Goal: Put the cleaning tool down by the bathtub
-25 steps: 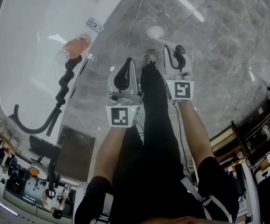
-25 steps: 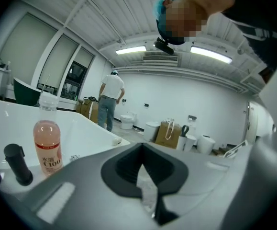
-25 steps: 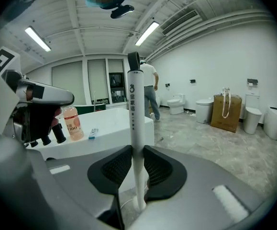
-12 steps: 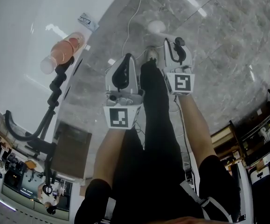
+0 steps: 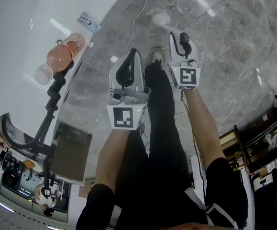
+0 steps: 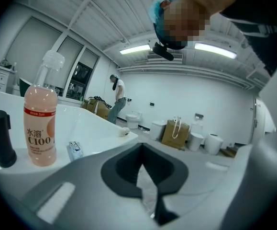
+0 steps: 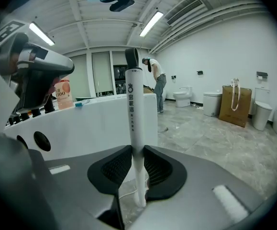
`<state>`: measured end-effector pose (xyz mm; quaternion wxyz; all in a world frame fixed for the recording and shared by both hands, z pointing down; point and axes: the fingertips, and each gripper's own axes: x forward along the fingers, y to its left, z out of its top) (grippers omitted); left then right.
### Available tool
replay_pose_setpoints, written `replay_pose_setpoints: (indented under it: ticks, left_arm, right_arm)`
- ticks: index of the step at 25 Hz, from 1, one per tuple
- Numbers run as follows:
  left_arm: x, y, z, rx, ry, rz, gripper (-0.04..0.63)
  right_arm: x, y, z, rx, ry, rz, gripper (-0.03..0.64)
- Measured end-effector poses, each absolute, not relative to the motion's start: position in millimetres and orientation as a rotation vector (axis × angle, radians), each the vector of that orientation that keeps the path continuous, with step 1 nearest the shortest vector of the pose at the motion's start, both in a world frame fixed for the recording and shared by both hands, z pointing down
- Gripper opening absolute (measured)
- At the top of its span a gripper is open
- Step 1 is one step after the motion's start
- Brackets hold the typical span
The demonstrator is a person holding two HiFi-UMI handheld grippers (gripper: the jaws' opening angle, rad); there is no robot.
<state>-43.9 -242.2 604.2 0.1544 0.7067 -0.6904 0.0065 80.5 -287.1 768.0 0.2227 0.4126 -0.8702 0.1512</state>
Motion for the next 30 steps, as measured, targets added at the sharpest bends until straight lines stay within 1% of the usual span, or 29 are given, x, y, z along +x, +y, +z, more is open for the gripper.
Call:
replay_pose_setpoints:
  ticks: [16,30]
  left_arm:
    - [-52.7,-254.9,633.7,1.985,-1.973,0.024,0.006]
    - [-58.1,-260.3,656.4,1.964,-1.961,0.036,0.006]
  right_arm:
    - [68.6,-297.3,826.9,1.065,-2.359,0.466,0.083]
    - [49.1,-312.5,872.5,0.980,-2.340,0.443,0.083]
